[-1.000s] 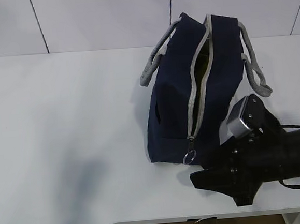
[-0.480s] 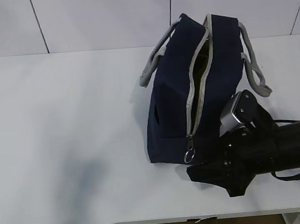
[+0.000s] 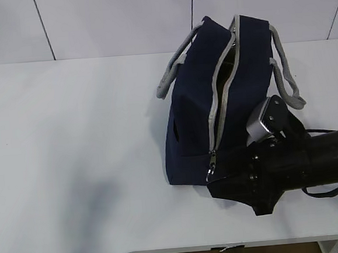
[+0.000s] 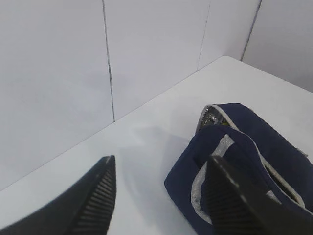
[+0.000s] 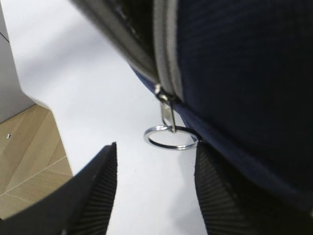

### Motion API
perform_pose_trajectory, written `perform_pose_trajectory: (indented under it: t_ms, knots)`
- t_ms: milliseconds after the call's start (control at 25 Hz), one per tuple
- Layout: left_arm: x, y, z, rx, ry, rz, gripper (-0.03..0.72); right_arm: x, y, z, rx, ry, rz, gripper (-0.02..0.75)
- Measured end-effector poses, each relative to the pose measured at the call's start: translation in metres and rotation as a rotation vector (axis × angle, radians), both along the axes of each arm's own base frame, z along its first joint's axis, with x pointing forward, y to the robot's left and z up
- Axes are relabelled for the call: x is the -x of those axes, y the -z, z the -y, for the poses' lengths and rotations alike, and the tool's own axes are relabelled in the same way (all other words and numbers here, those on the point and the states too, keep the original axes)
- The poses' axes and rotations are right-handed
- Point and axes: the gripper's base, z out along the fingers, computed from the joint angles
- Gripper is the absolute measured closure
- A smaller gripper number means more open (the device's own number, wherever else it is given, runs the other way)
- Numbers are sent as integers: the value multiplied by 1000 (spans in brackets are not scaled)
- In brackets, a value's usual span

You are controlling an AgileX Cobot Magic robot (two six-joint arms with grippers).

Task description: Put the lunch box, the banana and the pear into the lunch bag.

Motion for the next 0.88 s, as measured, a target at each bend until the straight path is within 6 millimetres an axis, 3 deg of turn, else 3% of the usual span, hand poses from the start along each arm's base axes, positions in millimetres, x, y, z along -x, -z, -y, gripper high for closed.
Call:
perform_pose_trajectory:
  t_ms: [600,880]
  knots:
    - [0,0,0,0,0,0,254,0,5,-2,-27,-17,-23,333]
    - [0,0,0,0,0,0,254,-1,18,-4,-42,-32,-66,475]
